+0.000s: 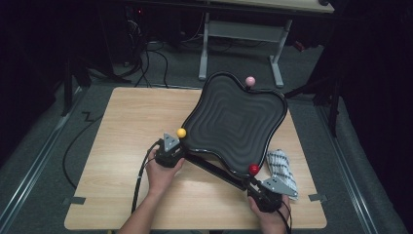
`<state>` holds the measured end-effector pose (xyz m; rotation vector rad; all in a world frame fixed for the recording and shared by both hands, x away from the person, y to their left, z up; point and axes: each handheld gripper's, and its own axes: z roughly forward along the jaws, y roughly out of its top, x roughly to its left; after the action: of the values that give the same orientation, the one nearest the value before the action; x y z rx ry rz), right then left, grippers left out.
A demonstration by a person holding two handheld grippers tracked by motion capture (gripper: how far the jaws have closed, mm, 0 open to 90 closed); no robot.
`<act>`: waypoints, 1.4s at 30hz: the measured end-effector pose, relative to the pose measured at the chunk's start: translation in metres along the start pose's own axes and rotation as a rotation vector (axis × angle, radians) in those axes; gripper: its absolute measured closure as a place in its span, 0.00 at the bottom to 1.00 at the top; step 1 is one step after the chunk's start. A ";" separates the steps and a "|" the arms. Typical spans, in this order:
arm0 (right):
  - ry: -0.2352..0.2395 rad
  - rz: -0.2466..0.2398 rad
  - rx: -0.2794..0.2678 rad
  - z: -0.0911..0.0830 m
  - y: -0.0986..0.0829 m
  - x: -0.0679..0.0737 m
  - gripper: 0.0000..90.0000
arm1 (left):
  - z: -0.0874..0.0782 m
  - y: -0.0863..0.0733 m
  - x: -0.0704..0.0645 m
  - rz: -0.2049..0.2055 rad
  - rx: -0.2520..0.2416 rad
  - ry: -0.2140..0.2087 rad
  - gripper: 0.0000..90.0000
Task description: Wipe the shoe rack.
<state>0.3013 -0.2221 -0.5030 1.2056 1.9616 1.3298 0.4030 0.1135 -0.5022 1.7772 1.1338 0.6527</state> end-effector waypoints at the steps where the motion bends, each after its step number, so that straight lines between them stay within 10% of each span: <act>1: 0.000 0.000 0.000 0.000 0.000 0.000 0.81 | 0.000 0.000 0.000 0.000 0.000 0.000 0.82; 16: 0.058 -0.076 0.017 -0.009 -0.003 0.007 0.82 | -0.068 -0.035 -0.011 -0.046 0.023 0.033 0.82; 21: 0.185 -0.068 0.028 -0.010 -0.007 0.027 0.79 | -0.084 -0.044 0.007 -0.102 0.005 0.052 0.81; 28: 0.246 -0.110 0.025 -0.011 -0.007 0.041 0.58 | -0.085 -0.048 0.028 -0.148 -0.026 0.068 0.80; 35: 0.308 -0.091 0.015 -0.006 -0.010 0.047 0.79 | -0.082 -0.045 0.035 -0.149 -0.021 0.065 0.80; 42: 0.336 -0.143 0.033 -0.005 -0.011 0.066 0.78 | -0.084 -0.046 0.045 -0.165 -0.024 0.089 0.80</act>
<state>0.2598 -0.1689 -0.5053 0.8796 2.2602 1.5072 0.3368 0.1965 -0.5063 1.6274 1.3122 0.6477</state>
